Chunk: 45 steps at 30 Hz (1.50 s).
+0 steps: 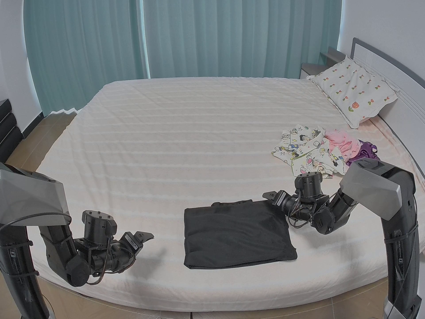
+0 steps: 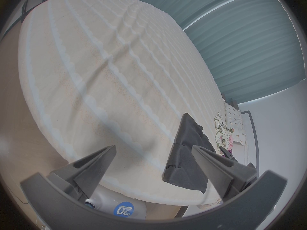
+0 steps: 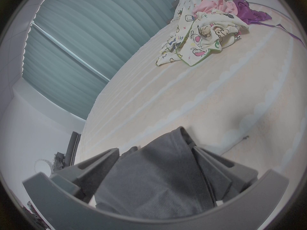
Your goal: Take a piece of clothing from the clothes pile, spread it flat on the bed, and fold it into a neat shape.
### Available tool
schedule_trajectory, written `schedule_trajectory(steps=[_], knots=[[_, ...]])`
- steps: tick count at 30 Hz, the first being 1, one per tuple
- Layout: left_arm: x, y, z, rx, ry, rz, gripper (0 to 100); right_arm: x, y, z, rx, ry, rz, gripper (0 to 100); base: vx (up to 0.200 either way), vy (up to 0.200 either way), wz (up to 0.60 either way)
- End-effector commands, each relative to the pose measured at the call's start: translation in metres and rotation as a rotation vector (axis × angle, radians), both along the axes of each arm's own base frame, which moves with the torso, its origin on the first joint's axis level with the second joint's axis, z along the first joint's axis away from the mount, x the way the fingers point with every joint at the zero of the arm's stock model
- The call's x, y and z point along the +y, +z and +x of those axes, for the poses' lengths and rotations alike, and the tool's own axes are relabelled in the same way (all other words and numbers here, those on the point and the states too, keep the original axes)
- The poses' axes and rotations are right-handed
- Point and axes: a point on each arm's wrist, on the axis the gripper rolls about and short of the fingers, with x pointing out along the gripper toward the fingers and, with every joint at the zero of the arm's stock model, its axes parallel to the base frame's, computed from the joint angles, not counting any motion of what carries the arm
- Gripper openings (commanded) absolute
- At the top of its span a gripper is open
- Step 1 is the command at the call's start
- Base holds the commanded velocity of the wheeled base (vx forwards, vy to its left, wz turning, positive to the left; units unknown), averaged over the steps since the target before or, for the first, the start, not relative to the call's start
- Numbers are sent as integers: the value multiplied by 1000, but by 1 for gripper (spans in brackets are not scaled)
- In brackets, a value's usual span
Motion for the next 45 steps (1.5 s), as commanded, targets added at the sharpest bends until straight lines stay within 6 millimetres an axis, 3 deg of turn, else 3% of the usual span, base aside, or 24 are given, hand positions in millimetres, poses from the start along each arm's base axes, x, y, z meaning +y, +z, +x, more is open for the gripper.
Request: schedule_trajectory(steps=[1, 15, 28, 29, 32, 37, 41, 43, 44, 45], knots=[[0, 0, 0, 1, 0, 0, 100, -2, -9, 8, -4, -22, -6, 0, 0, 0, 0], [0, 0, 0, 1, 0, 0, 100, -24, -8, 16, -19, -103, -5, 0, 0, 0, 0], [0, 0, 0, 1, 0, 0, 100, -28, -16, 21, -13, -121, 3, 0, 0, 0, 0], [0, 0, 0, 1, 0, 0, 100, -28, -16, 20, -10, -121, 2, 100, 0, 0, 0], [0, 0, 0, 1, -1, 1, 100, -28, -13, 17, -7, -120, 2, 100, 0, 0, 0], [0, 0, -1, 2, -1, 1, 100, -39, 13, 9, -36, -138, 10, 100, 0, 0, 0], [-1, 2, 1, -12, -5, -1, 100, -47, 29, -16, -11, -143, 3, 100, 0, 0, 0], [-1, 2, 1, -12, -5, -1, 100, -47, 29, -16, -11, -143, 3, 100, 0, 0, 0], [-13, 10, 6, -71, -43, -18, 100, -53, 39, -41, -14, -145, 9, 100, 0, 0, 0], [-16, 14, 7, -91, -52, -27, 100, -54, 40, -49, -10, -146, 8, 100, 0, 0, 0]])
